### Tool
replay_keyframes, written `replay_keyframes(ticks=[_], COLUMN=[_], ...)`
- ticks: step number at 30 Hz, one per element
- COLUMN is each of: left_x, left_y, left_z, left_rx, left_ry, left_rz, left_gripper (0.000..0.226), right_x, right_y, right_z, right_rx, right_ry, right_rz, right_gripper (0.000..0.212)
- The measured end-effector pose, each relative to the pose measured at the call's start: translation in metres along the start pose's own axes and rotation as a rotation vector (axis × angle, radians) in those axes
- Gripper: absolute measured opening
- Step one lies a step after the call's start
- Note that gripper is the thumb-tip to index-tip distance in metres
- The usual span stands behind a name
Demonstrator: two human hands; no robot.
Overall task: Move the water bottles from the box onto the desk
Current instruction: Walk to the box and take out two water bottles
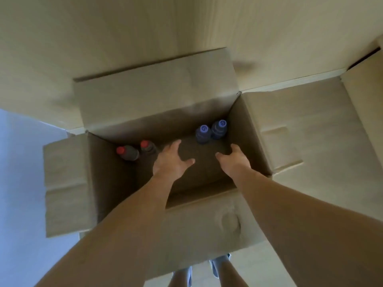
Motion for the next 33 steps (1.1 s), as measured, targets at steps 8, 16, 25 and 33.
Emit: replay_keyframes(ticks=[8,16,25,33], left_x=[-0.094,-0.126,-0.12,-0.101], left_y=[-0.012,0.008,-0.005,-0.059], left_z=[0.138,0.197,0.199,0.182], left_rx=[0.005,-0.002,-0.026,-0.054], left_ry=[0.033,0.116,0.211,0.225], left_rz=[-0.158,-0.236,-0.187,-0.179], left_gripper=[0.085,0.081,0.067,0.064], right_x=[-0.043,-0.061,-0.065,-0.062], right_y=[0.03,0.015,-0.004,-0.008], right_z=[0.128,0.181,0.196,0.208], right_rx=[-0.08,0.039,0.025,-0.041], right_ry=[0.043,0.177,0.438,0.496], right_rz=[0.08,0.255,0.497,0.386], right_gripper=[0.067,0.067,0.067,0.065])
Point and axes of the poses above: each hand's wrist, its own z-axis towards the middle knuckle, its own x-axis out of the back of the hand, y = z × x, the point moved 6 cm from there along z, towards the middle knuckle, and after that the axes turned 1 degree about x, right-handed, at the moved point
